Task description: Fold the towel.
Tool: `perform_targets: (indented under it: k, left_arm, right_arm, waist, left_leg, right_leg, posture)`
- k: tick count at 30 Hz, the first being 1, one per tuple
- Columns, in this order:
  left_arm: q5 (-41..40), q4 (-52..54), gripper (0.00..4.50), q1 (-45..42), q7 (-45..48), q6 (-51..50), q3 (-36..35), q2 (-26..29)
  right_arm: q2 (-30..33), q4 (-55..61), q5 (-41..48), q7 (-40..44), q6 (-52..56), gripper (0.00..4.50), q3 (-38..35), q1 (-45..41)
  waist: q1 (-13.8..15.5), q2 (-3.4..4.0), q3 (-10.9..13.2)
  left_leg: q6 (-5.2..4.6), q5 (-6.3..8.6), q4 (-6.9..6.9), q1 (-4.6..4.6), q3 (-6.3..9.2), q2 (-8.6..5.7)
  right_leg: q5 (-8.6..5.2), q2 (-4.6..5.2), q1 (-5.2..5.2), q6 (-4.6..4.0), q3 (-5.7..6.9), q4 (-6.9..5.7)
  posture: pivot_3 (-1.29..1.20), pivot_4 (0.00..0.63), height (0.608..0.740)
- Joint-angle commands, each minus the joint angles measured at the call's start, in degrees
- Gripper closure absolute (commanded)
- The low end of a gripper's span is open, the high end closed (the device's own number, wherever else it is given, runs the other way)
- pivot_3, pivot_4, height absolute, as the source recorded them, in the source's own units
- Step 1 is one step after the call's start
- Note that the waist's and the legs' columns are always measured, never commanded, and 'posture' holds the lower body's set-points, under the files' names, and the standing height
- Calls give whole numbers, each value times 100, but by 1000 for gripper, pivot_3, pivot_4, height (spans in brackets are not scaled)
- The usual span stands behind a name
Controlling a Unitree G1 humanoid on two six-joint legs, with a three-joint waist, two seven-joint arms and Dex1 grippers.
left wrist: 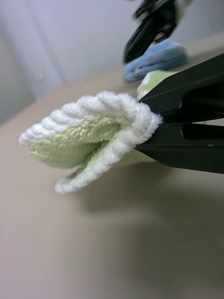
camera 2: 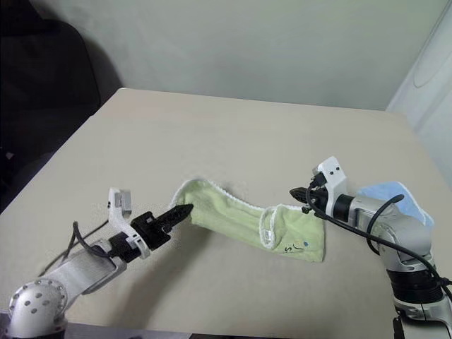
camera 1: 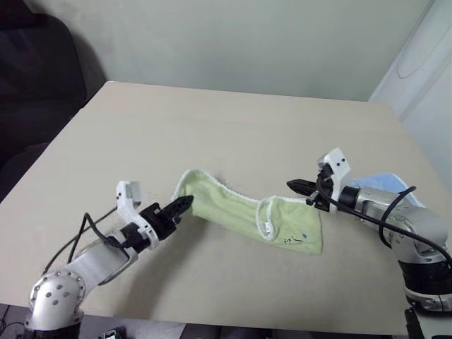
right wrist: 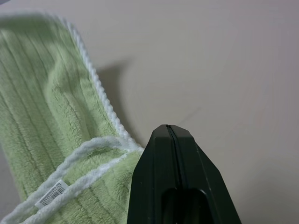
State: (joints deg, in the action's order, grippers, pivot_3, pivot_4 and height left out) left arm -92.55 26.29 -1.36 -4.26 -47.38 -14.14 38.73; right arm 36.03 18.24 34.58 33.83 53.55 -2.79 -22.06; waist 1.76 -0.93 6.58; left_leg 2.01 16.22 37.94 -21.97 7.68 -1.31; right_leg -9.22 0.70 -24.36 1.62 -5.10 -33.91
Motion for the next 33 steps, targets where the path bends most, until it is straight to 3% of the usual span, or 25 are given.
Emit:
perform_targets:
  k: [1,7,14,20,27,33]
  left_arm:
    - [839,219,4447,-400,929,-243,495,317]
    - [2201,-367,4447,-1582,2625,-324,1555,323]
    - [3289,-1238,4447,-3329,3904,-498,2720,-504]
    - [4072,-1842,4447,-4399,4420,-769,3500,-1353]
    - [5207,-2276,4447,-4932,4799,-682,4372,-2031]
    - [5988,-2529,4447,-4979,5151,-557,4880,-2323]
  right_arm:
    - [95,63,-21,-73,-83,4500,-355,42]
    - [147,-15,-92,-246,-59,4500,-628,149]
    - [146,8,-159,-519,-23,4500,-974,337]
    - [70,127,-132,-827,11,4500,-1293,566]
    - [-75,411,-52,-1137,88,4500,-1589,869]
    - [-104,502,-36,-1277,121,4500,-1757,995]
  waist:
    - [3,0,0]
    - [7,-1,-1]
    - [16,-5,-1]
    - [30,-8,-1]
    - [27,-11,2]
    - [28,-12,2]
  left_leg:
    - [-1,0,0,-2,3,-1]
    - [-1,1,0,-8,7,-2]
    - [-9,-4,2,-20,4,-4]
    - [-27,-14,5,-29,-5,-10]
    - [-48,-30,8,-28,-10,-9]
    - [-49,-30,10,-29,-11,-9]
  right_leg:
    - [4,3,-1,-7,1,1]
    - [5,16,-5,-9,1,1]
    - [5,32,-9,-8,6,0]
    - [16,50,0,18,11,10]
    - [0,55,8,126,9,20]
    - [1,56,9,141,6,22]
  posture:
    - [0,150,740]
    - [0,150,740]
    - [0,150,740]
    - [0,150,740]
    - [0,150,740]
    - [0,150,740]
